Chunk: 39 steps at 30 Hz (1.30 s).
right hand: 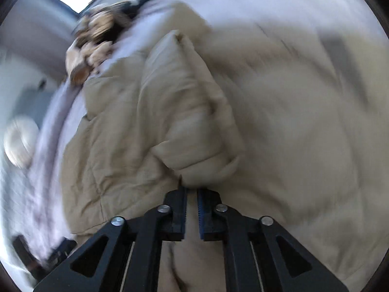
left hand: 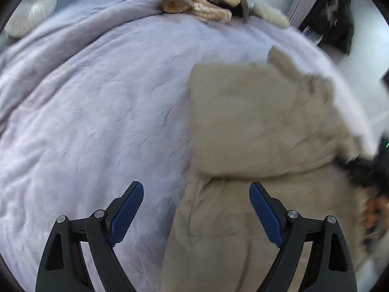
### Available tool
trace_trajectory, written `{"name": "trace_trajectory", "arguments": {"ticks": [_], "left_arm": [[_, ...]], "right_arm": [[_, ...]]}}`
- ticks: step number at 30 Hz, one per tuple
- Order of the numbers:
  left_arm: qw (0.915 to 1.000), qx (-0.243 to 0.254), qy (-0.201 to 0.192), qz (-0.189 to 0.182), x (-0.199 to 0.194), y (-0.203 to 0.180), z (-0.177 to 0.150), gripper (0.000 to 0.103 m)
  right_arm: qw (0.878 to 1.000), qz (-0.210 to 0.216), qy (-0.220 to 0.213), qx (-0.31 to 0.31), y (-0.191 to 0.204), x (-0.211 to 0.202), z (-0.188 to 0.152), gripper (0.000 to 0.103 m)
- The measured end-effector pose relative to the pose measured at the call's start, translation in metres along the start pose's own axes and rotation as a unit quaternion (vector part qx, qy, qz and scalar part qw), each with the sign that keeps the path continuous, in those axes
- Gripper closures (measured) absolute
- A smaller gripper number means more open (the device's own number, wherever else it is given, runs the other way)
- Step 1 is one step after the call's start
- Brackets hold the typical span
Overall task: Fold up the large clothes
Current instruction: 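Fold the sleeve and side panel over the jacket body with both tools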
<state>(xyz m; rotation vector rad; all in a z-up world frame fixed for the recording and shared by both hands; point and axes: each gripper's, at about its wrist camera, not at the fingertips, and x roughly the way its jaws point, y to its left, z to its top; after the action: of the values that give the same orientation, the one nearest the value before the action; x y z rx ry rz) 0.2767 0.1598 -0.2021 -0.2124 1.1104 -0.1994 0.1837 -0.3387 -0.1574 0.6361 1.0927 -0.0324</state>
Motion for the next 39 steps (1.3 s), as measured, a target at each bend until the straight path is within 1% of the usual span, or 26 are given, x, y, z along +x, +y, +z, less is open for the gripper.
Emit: {"name": "trace_trajectory", "arguments": {"ticks": [2,3,4,6,7,9,10,12,13,14,15,16,19,21,23,24,27,29,30,31,32,35,36,37,38,39], "left_arm": [[0.9992,-0.034,-0.006,-0.022,0.005,0.015,0.023,0.013],[0.9972,-0.058,-0.003,-0.046,0.017,0.023,0.041,0.014],[0.9954,-0.073,0.004,-0.062,0.029,0.027,0.052,0.013],[0.9898,-0.105,0.029,-0.092,0.059,0.034,0.071,0.014],[0.9853,-0.121,0.048,-0.111,0.077,0.036,0.079,0.014],[0.9806,-0.139,0.076,-0.116,0.102,0.036,0.086,0.016],[0.9796,-0.141,0.076,-0.121,0.106,0.035,0.087,0.022],[0.9763,-0.141,0.074,-0.147,0.108,0.032,0.09,0.074],[0.9762,-0.139,0.071,-0.15,0.106,0.03,0.093,0.078],[0.9786,-0.129,0.064,-0.146,0.103,0.029,0.095,0.088],[0.982,-0.108,0.058,-0.143,0.098,0.026,0.099,0.089],[0.9843,-0.095,0.055,-0.139,0.094,0.024,0.102,0.089],[0.9885,-0.058,0.056,-0.128,0.091,0.021,0.109,0.089],[0.9911,-0.04,0.06,-0.113,0.098,0.018,0.109,0.089],[0.9915,-0.044,0.059,-0.107,0.101,0.018,0.105,0.089],[0.9913,-0.05,0.058,-0.107,0.102,0.017,0.104,0.089],[0.9914,-0.049,0.058,-0.106,0.102,0.018,0.103,0.089],[0.9913,-0.049,0.062,-0.106,0.102,0.019,0.103,0.089],[0.9912,-0.05,0.062,-0.105,0.102,0.019,0.102,0.089],[0.9914,-0.049,0.063,-0.103,0.102,0.019,0.103,0.089],[0.9917,-0.047,0.064,-0.101,0.102,0.019,0.103,0.089],[0.9923,-0.047,0.064,-0.096,0.102,0.017,0.103,0.089],[0.9923,-0.047,0.064,-0.095,0.102,0.017,0.103,0.089],[0.9925,-0.047,0.064,-0.094,0.101,0.016,0.103,0.089],[0.9927,-0.045,0.063,-0.093,0.1,0.016,0.104,0.089],[0.993,-0.04,0.063,-0.092,0.098,0.015,0.104,0.089]], "right_arm": [[1.0,0.021,0.003,0.012,-0.005,-0.001,-0.004,0.091],[0.999,0.033,0.005,0.013,-0.004,-0.002,-0.003,0.078],[0.999,0.047,0.005,0.014,-0.002,-0.003,-0.002,0.055],[0.998,0.065,-0.003,0.018,0.006,-0.009,0.003,0.027],[0.997,0.071,-0.008,0.018,0.011,-0.011,0.006,0.026],[0.997,0.076,-0.01,0.023,0.016,-0.009,0.01,0.026],[0.997,0.075,-0.009,0.033,0.017,-0.003,0.015,0.026],[0.995,0.082,-0.006,0.056,0.014,0.001,0.025,0.026],[0.994,0.084,-0.002,0.066,0.015,0.01,0.028,0.035],[0.994,0.081,0.005,0.069,0.009,0.009,0.031,0.049],[0.995,0.075,0.013,0.069,0.011,0.013,0.032,0.093],[0.994,0.079,0.014,0.07,0.015,0.015,0.032,0.1],[0.996,0.077,-0.002,0.045,0.02,-0.002,0.018,0.1],[0.996,0.063,0.006,0.057,0.007,-0.006,0.0,0.101],[0.996,0.05,0.024,0.072,-0.006,0.0,-0.015,0.102],[0.995,0.06,0.026,0.078,-0.008,0.001,-0.021,0.102],[0.998,0.037,-0.012,0.04,-0.003,-0.023,-0.016,0.1],[0.999,0.028,-0.044,-0.007,0.007,-0.04,0.0,0.078],[0.998,0.033,-0.046,-0.024,0.013,-0.042,0.009,0.042],[0.998,0.041,-0.045,-0.034,0.013,-0.043,0.015,0.02],[0.997,0.054,-0.037,-0.048,0.016,-0.041,0.024,0.019],[0.996,0.041,-0.007,-0.08,0.027,-0.018,0.049,0.02],[0.996,0.043,0.009,-0.075,0.028,-0.004,0.057,0.022],[0.996,0.048,0.027,-0.066,0.027,0.007,0.062,0.031],[0.996,0.054,0.047,-0.056,0.024,0.015,0.062,0.043],[0.995,0.057,0.064,-0.05,0.025,0.021,0.062,0.084]]}}
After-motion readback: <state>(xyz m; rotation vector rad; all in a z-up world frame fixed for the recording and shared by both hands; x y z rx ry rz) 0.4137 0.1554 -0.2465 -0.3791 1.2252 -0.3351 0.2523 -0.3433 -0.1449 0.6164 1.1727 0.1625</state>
